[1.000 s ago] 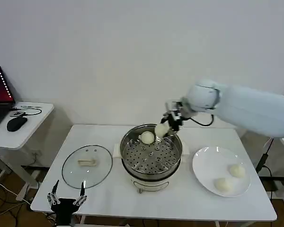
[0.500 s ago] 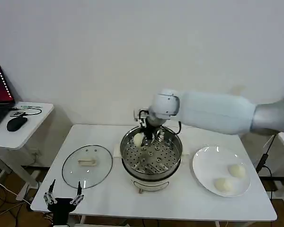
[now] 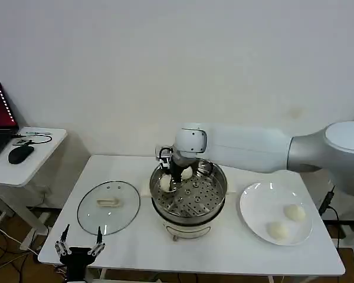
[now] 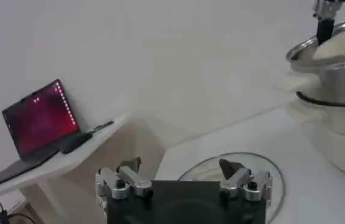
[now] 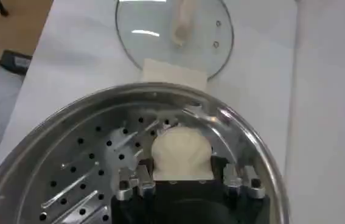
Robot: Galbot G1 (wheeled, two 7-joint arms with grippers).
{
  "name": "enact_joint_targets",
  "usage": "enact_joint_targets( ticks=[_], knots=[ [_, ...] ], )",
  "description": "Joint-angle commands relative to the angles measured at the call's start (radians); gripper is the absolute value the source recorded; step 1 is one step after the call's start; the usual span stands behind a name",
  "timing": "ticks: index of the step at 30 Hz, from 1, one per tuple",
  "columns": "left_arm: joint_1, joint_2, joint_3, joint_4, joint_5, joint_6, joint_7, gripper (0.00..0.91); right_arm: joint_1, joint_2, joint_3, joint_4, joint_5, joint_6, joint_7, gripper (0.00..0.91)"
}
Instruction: Take steamed baozi put them in steamer then cover it.
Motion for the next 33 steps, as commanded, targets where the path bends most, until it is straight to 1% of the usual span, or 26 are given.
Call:
enact_joint_targets(
  ticks=[1, 3, 4, 5, 6, 11, 15, 17, 20, 21, 22, 24, 25, 26, 27, 28, 29, 30, 31, 32, 33],
  knots=[
    [0.001, 0.0, 0.001, -0.003, 0.0, 0.0, -0.001, 0.907, -0.018, 0.025, -0.004, -0.015, -0.005, -0.009, 0.003, 0.625],
    [0.001, 0.0, 0.003, -0.003, 0.0, 0.0, -0.001, 0.907, -0.019, 0.025, -0.006, -0.015, -0.012, -0.007, 0.0, 0.625],
    [0.001, -0.001, 0.004, -0.003, 0.0, 0.0, -0.002, 0.907, -0.02, 0.025, -0.006, -0.015, -0.011, -0.009, 0.001, 0.675],
    [0.001, -0.001, 0.005, -0.004, 0.0, 0.0, -0.003, 0.907, -0.021, 0.025, -0.006, -0.016, -0.013, -0.008, 0.0, 0.826],
    [0.001, -0.001, 0.006, -0.005, 0.0, 0.0, -0.003, 0.907, -0.021, 0.024, -0.007, -0.016, -0.017, -0.008, -0.003, 0.907],
    [0.002, -0.002, 0.008, -0.007, 0.0, 0.0, -0.004, 0.907, -0.015, 0.014, -0.009, -0.01, -0.036, -0.001, -0.016, 0.907],
    [0.002, -0.003, 0.011, -0.011, 0.001, 0.001, -0.003, 0.907, 0.026, -0.01, 0.0, 0.01, -0.033, 0.007, -0.026, 0.907],
    [0.0, -0.003, 0.015, -0.013, 0.002, 0.002, -0.002, 0.907, 0.05, -0.032, 0.012, 0.033, -0.028, 0.007, -0.025, 0.907],
    [-0.007, -0.004, 0.022, -0.01, 0.005, 0.004, -0.001, 0.907, 0.107, -0.094, 0.016, 0.094, -0.034, 0.019, -0.035, 0.907],
    [-0.008, -0.003, 0.025, -0.009, 0.004, 0.005, -0.001, 0.907, 0.138, -0.15, 0.011, 0.132, -0.054, 0.03, -0.047, 0.907],
    [-0.008, -0.002, 0.027, -0.009, 0.004, 0.005, -0.001, 0.907, 0.156, -0.171, 0.007, 0.146, -0.063, 0.041, -0.058, 0.907],
    [-0.006, 0.004, 0.029, -0.009, 0.002, 0.004, 0.001, 0.907, 0.205, -0.264, -0.011, 0.194, -0.109, 0.073, -0.096, 0.907],
    [-0.006, 0.007, 0.032, -0.008, 0.002, 0.004, 0.001, 0.907, 0.225, -0.33, -0.021, 0.231, -0.171, 0.117, -0.128, 0.907],
    [-0.007, 0.009, 0.033, -0.008, 0.002, 0.004, 0.001, 0.907, 0.236, -0.364, -0.023, 0.247, -0.199, 0.138, -0.143, 0.907],
    [-0.008, 0.011, 0.036, -0.006, 0.002, 0.004, 0.002, 0.907, 0.25, -0.422, -0.025, 0.272, -0.261, 0.198, -0.176, 0.907],
    [-0.01, 0.012, 0.038, -0.005, 0.002, 0.004, 0.002, 0.907, 0.254, -0.452, -0.022, 0.283, -0.289, 0.213, -0.192, 0.907],
    [-0.01, 0.013, 0.042, -0.003, 0.003, 0.004, 0.002, 0.907, 0.257, -0.508, -0.018, 0.302, -0.343, 0.257, -0.211, 0.907],
    [-0.01, 0.015, 0.048, 0.0, 0.004, 0.004, 0.003, 0.907, 0.258, -0.581, -0.012, 0.325, -0.379, 0.282, -0.237, 0.907],
    [-0.01, 0.016, 0.05, 0.003, 0.005, 0.004, 0.003, 0.907, 0.256, -0.593, -0.009, 0.331, -0.397, 0.286, -0.242, 0.907],
    [-0.01, 0.017, 0.055, 0.008, 0.008, 0.004, 0.003, 0.907, 0.246, -0.678, 0.002, 0.35, -0.46, 0.313, -0.258, 0.907],
    [-0.01, 0.017, 0.058, 0.012, 0.01, 0.003, 0.003, 0.907, 0.224, -0.744, 0.02, 0.376, -0.515, 0.333, -0.273, 0.907]
  ],
)
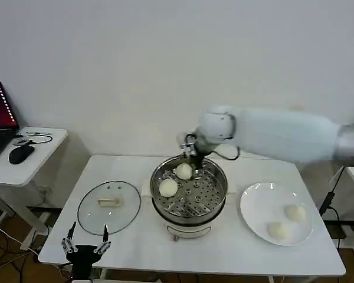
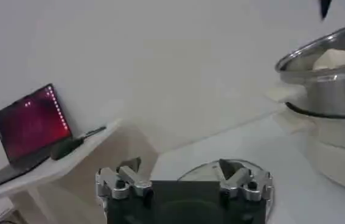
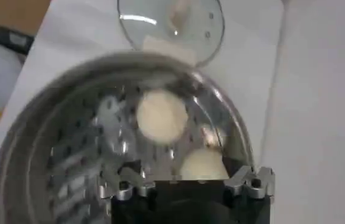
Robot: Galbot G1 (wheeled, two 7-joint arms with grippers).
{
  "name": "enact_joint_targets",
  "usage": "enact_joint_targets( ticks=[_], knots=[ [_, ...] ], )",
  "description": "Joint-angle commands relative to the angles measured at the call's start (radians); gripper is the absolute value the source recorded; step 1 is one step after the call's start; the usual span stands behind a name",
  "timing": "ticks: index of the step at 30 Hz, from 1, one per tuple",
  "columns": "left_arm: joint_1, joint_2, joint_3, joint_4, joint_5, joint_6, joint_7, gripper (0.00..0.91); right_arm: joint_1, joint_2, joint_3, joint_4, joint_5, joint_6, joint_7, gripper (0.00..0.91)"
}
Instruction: Take steamed baozi put them in steamer then cover it.
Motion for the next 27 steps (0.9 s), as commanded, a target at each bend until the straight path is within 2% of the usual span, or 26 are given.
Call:
enact_joint_targets(
  ticks=[1, 5, 7, 13, 18, 20, 21, 22, 23, 24, 25, 26, 27],
  knots=[
    [0.0, 0.004, 0.022, 0.019, 0.009, -0.001, 0.001, 0.907, 0.034, -0.485, 0.035, 0.199, -0.346, 0.198, -0.145, 0.907],
    [0.0, 0.006, 0.034, 0.034, 0.02, -0.002, 0.001, 0.907, -0.133, -0.625, 0.161, 0.257, -0.493, 0.257, -0.158, 0.907],
    [0.001, 0.009, 0.04, 0.043, 0.023, -0.003, 0.001, 0.907, -0.255, -0.69, 0.272, 0.272, -0.537, 0.283, -0.17, 0.907],
    [0.002, 0.015, 0.048, 0.073, 0.024, -0.01, 0.001, 0.907, -0.356, -0.851, 0.283, 0.31, -0.649, 0.38, -0.182, 0.907],
    [-0.007, 0.017, 0.068, 0.09, 0.034, -0.009, 0.002, 0.907, -0.433, -0.92, 0.307, 0.324, -0.686, 0.403, -0.178, 0.907],
    [-0.012, 0.016, 0.079, 0.096, 0.04, -0.009, 0.002, 0.907, -0.545, -0.919, 0.392, 0.313, -0.696, 0.391, -0.158, 0.907],
    [-0.013, 0.015, 0.082, 0.097, 0.041, -0.008, 0.002, 0.907, -0.561, -0.916, 0.395, 0.308, -0.699, 0.388, -0.148, 0.907],
    [-0.012, 0.014, 0.084, 0.099, 0.043, -0.008, 0.002, 0.907, -0.699, -0.904, 0.538, 0.299, -0.694, 0.372, -0.135, 0.907],
    [-0.01, 0.014, 0.085, 0.1, 0.046, -0.008, 0.002, 0.907, -0.85, -0.894, 0.62, 0.292, -0.694, 0.363, -0.127, 0.907],
    [-0.011, 0.014, 0.086, 0.1, 0.048, -0.007, 0.002, 0.907, -1.05, -0.879, 0.82, 0.281, -0.698, 0.362, -0.114, 0.907],
    [-0.009, 0.014, 0.086, 0.101, 0.052, -0.006, 0.002, 0.907, -1.139, -0.852, 0.933, 0.267, -0.721, 0.357, -0.111, 0.907],
    [-0.008, 0.015, 0.086, 0.1, 0.054, -0.005, 0.003, 0.907, -1.157, -0.846, 0.94, 0.259, -0.727, 0.358, -0.106, 0.907],
    [-0.008, 0.015, 0.086, 0.1, 0.054, -0.004, 0.003, 0.907, -1.278, -0.819, 1.07, 0.251, -0.728, 0.352, -0.105, 0.907]
  ],
)
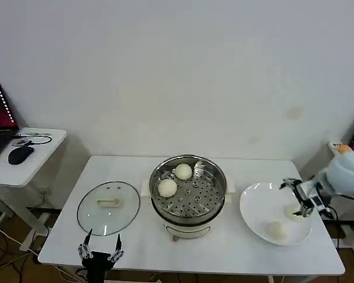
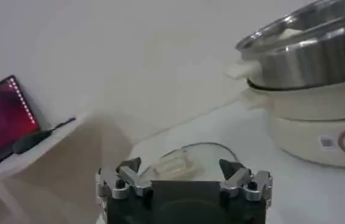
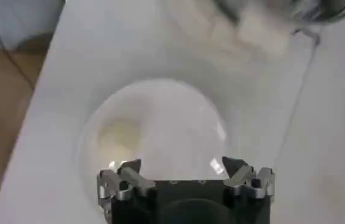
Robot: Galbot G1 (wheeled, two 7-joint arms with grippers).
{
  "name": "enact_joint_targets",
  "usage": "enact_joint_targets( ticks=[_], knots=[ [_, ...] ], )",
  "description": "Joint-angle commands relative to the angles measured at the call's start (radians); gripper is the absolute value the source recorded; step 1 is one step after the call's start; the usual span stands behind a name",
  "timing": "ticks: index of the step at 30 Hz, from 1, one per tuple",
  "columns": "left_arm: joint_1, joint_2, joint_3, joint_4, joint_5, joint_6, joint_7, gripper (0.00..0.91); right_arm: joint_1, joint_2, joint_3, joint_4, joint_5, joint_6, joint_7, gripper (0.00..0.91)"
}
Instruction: Take steamed baozi put them in steamer then cover it.
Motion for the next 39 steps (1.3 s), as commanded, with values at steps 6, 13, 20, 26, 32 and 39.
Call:
enact_joint_targets(
  ticks=[6, 13, 20, 26, 32, 39],
  knots=[
    [0.01, -0.004, 0.009, 0.009, 0.024, 0.005, 0.003, 0.907, -0.964, 0.046, 0.852, -0.055, -0.154, 0.011, 0.032, 0.907],
    [0.01, -0.008, 0.01, 0.014, 0.03, 0.006, 0.003, 0.907, -1.012, 0.095, 0.875, -0.089, -0.158, -0.011, 0.036, 0.907],
    [0.012, -0.009, 0.006, 0.017, 0.032, 0.005, 0.003, 0.907, -0.897, 0.156, 0.782, -0.142, -0.126, -0.048, 0.05, 0.907],
    [0.013, -0.011, -0.002, 0.018, 0.031, 0.005, 0.003, 0.907, -0.76, 0.188, 0.668, -0.15, -0.039, -0.113, 0.047, 0.907],
    [0.01, -0.015, -0.005, 0.02, 0.027, 0.005, 0.003, 0.907, -0.728, 0.177, 0.609, -0.159, -0.062, -0.144, 0.023, 0.907],
    [0.007, -0.015, -0.004, 0.016, 0.027, 0.006, 0.003, 0.907, -0.699, 0.171, 0.569, -0.186, -0.054, -0.147, 0.014, 0.907]
  ],
)
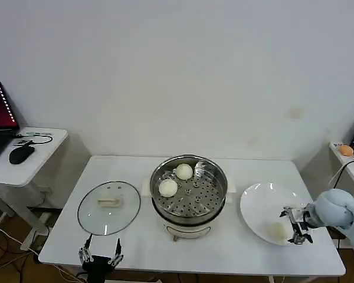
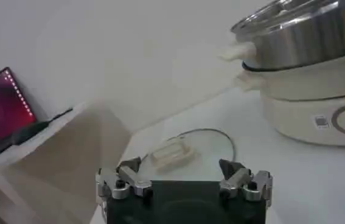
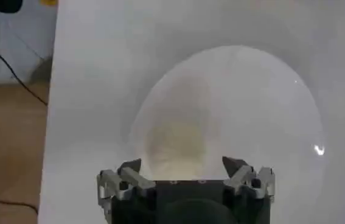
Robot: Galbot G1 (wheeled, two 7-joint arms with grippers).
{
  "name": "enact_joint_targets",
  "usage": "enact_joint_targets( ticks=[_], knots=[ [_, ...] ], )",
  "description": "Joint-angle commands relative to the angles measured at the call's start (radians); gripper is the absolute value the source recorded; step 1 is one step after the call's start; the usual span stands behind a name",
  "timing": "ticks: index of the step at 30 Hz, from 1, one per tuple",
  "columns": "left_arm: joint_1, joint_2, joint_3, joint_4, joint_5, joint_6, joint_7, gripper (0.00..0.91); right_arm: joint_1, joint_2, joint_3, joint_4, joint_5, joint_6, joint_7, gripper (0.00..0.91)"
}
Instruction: Take steamed baozi put them in steamer then cover it.
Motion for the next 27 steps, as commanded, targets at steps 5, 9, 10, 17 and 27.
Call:
enact_joint_targets(
  ticks=[5, 9, 10, 17, 27],
  knots=[
    [0.004, 0.0, -0.002, -0.008, 0.0, 0.001, 0.0, 0.907, 0.094, 0.046, -0.097, -0.055, 0.037, -0.034, -0.01, 0.907],
    [0.004, -0.001, -0.003, -0.01, 0.0, 0.001, 0.0, 0.907, 0.115, 0.056, -0.118, -0.066, 0.042, -0.038, -0.012, 0.856],
    [0.004, -0.002, -0.003, -0.01, 0.0, 0.001, -0.001, 0.907, 0.118, 0.057, -0.122, -0.07, 0.042, -0.042, -0.013, 0.816],
    [0.002, -0.005, -0.002, -0.008, 0.0, 0.001, -0.001, 0.907, 0.14, 0.053, -0.152, -0.078, 0.049, -0.053, -0.017, 0.635],
    [-0.001, -0.006, 0.0, -0.01, 0.001, 0.002, 0.0, 0.907, 0.16, 0.054, -0.176, -0.073, 0.066, -0.066, -0.023, 0.484]
  ],
)
